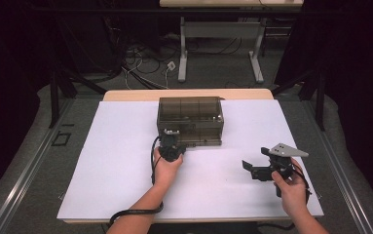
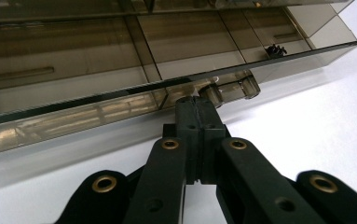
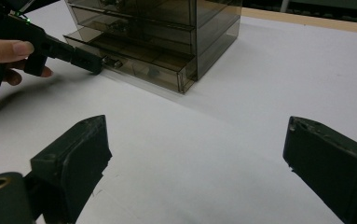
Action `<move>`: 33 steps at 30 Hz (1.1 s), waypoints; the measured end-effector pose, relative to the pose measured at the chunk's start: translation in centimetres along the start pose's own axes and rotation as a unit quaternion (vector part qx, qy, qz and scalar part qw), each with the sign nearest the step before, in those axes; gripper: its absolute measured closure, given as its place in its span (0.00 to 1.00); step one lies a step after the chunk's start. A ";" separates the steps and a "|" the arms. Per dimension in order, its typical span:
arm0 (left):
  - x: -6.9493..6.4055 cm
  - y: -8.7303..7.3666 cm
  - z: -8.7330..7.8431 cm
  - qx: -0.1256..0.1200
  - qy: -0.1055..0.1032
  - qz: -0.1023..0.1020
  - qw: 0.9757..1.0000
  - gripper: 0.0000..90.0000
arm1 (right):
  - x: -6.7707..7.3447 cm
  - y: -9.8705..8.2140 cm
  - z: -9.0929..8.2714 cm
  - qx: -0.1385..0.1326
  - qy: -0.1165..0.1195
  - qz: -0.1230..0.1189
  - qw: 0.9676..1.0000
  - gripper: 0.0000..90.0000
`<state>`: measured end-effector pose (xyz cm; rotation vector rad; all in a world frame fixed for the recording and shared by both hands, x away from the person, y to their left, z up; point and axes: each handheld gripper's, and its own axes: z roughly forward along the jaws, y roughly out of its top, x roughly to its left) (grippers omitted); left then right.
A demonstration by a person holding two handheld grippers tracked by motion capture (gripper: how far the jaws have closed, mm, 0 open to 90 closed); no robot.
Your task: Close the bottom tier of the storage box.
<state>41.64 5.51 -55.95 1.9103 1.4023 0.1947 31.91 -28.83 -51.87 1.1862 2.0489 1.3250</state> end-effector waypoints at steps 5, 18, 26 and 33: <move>0.1 0.3 0.2 -0.002 0.001 -0.006 1.000 1.00 | 0.0 0.0 -0.1 0.001 0.000 0.002 1.000 0.07; 0.3 0.8 0.8 -0.011 0.005 -0.022 1.000 1.00 | 0.1 -0.1 0.0 0.001 0.000 0.002 1.000 0.07; 0.4 1.2 1.1 -0.012 0.010 -0.027 1.000 1.00 | 0.1 -0.1 -0.1 -0.002 0.000 0.003 1.000 0.07; 0.4 1.5 1.3 -0.014 0.014 -0.035 0.999 1.00 | 0.1 -0.1 -0.1 0.001 0.001 0.000 1.000 0.07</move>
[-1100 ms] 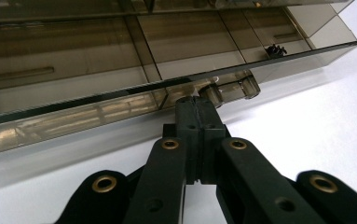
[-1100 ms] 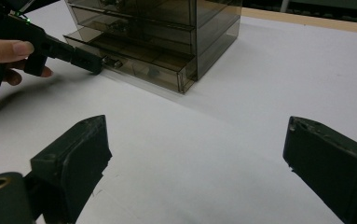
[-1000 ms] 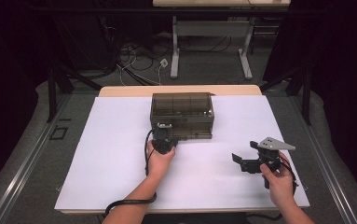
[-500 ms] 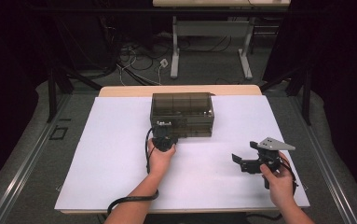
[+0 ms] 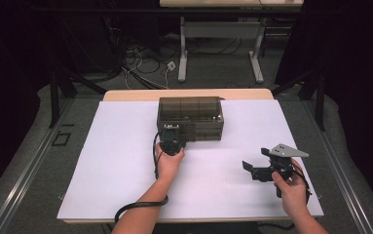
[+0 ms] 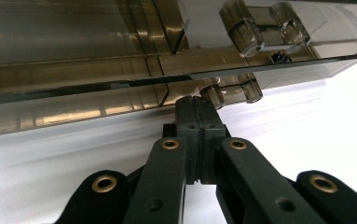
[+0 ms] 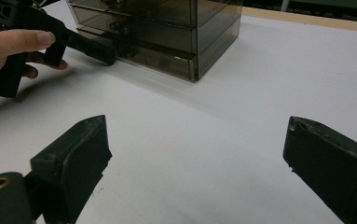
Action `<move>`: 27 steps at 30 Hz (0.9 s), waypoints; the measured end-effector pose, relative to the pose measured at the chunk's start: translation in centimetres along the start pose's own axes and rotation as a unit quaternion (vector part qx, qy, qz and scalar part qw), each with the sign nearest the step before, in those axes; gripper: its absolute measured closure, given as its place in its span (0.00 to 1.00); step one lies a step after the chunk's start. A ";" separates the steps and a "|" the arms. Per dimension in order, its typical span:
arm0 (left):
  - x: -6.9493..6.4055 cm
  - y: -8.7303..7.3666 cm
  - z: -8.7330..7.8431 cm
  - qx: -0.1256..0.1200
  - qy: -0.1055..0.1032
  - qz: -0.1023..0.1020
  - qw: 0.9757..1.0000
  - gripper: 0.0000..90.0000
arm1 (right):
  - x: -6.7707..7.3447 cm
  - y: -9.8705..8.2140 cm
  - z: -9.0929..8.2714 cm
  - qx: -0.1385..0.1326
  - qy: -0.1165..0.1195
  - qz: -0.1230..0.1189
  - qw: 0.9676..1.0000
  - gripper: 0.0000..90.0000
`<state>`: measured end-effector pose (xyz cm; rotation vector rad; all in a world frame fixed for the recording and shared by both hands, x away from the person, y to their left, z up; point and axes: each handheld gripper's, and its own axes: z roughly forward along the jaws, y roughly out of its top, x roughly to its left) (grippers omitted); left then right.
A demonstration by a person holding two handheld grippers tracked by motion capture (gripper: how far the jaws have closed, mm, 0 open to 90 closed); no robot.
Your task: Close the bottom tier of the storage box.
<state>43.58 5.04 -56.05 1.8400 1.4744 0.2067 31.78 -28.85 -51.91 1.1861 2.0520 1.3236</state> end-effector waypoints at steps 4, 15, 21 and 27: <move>0.0 0.1 0.1 -0.002 0.002 -0.006 1.000 1.00 | 0.0 0.0 0.0 -0.003 -0.001 0.000 1.000 0.07; 0.1 0.2 0.4 -0.011 0.001 -0.024 1.000 1.00 | 0.0 0.0 -0.1 0.000 -0.002 0.002 1.000 0.07; 0.1 0.1 0.4 -0.015 -0.002 -0.031 0.999 1.00 | 0.0 0.0 -0.1 0.000 -0.001 0.002 1.000 0.07; 0.1 0.0 0.3 -0.018 0.000 -0.029 0.999 1.00 | 0.0 0.0 -0.1 -0.001 0.000 0.001 1.000 0.07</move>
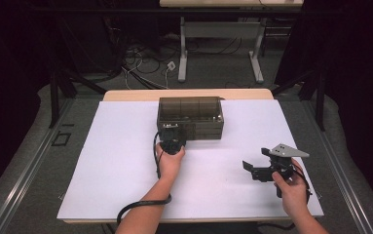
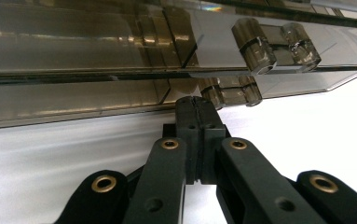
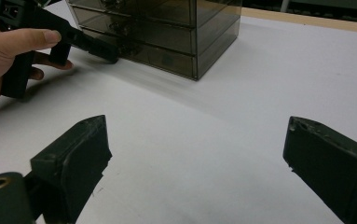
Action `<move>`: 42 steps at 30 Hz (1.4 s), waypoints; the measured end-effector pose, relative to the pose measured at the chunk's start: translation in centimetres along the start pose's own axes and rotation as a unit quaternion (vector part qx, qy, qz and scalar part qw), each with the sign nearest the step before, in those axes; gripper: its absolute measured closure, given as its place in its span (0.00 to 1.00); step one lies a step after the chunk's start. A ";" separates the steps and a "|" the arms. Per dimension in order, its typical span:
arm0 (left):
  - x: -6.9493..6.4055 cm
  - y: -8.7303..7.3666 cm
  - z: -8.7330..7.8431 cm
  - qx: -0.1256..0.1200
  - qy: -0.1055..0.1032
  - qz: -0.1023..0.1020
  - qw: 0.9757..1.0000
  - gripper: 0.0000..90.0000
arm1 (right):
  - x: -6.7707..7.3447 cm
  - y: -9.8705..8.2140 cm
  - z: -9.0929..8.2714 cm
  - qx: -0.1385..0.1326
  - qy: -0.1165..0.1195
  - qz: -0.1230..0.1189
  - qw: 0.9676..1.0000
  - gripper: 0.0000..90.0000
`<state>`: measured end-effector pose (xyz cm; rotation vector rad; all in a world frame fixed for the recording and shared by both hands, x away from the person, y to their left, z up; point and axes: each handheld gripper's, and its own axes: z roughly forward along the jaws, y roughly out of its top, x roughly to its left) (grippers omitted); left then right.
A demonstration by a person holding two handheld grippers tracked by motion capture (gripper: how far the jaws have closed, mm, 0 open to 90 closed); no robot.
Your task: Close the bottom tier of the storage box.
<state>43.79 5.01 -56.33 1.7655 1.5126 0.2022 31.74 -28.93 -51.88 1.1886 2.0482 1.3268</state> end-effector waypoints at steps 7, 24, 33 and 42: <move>0.0 -0.2 -0.5 -0.006 -0.003 0.002 1.000 0.99 | 0.0 0.0 0.0 -0.001 0.000 0.001 1.000 0.07; -0.2 -0.1 -2.5 -0.031 -0.018 0.012 0.999 0.76 | 0.0 0.0 0.0 -0.002 -0.001 0.002 1.000 0.07; -0.3 -0.1 -3.9 -0.044 -0.026 0.024 0.998 0.66 | 0.0 0.0 -0.1 0.000 -0.001 0.001 1.000 0.07; -0.7 -0.1 -6.0 -0.054 -0.041 0.068 0.995 0.57 | 0.0 0.0 -0.1 -0.002 0.000 0.005 1.000 0.07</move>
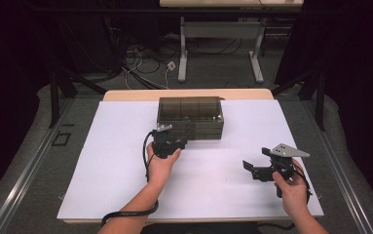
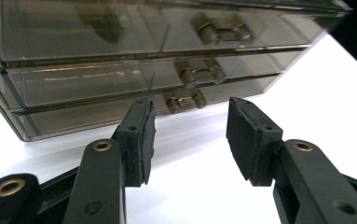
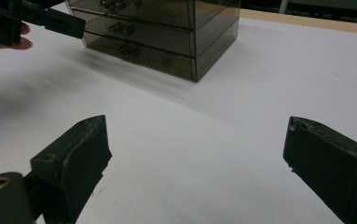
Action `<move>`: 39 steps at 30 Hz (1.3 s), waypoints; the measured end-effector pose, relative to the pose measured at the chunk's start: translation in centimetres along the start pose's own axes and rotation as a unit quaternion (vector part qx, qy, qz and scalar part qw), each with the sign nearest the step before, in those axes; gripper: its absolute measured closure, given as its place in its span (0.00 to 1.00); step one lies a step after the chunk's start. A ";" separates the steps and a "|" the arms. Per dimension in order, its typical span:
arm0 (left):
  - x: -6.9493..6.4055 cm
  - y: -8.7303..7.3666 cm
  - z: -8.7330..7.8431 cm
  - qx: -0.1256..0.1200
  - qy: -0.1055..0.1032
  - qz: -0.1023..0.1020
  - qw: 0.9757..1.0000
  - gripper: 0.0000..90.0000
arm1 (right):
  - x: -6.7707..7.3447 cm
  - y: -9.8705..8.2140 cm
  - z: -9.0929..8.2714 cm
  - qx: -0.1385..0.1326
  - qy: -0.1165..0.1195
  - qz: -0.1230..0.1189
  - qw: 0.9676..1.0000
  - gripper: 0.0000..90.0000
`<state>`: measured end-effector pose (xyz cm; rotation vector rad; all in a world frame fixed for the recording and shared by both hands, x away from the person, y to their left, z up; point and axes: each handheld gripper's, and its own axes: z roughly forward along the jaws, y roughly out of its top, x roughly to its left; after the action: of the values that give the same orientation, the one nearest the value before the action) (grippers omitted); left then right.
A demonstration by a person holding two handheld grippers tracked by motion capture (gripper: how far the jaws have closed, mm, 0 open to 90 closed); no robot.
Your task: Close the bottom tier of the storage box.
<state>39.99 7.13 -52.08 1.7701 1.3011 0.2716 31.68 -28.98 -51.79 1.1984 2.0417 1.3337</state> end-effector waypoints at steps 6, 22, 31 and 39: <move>-0.3 -0.1 -1.7 -0.002 -0.010 0.018 1.000 0.48 | 0.0 0.0 0.0 -0.003 -0.001 0.000 1.000 0.07; 0.5 -1.8 -6.0 -0.020 -0.032 0.061 0.997 0.11 | 0.1 0.0 -0.1 0.000 -0.003 -0.002 1.000 0.07; 1.4 -3.5 -8.3 -0.034 -0.030 0.094 0.995 0.00 | 0.2 0.0 0.1 -0.001 -0.005 -0.002 1.000 0.07; 2.3 -5.0 -10.2 -0.054 -0.021 0.105 0.993 0.00 | 0.3 0.0 0.1 -0.002 -0.001 0.001 1.000 0.07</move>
<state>31.36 14.64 -50.70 1.8114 1.0517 0.4113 31.63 -28.66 -51.81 1.1998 2.0368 1.3358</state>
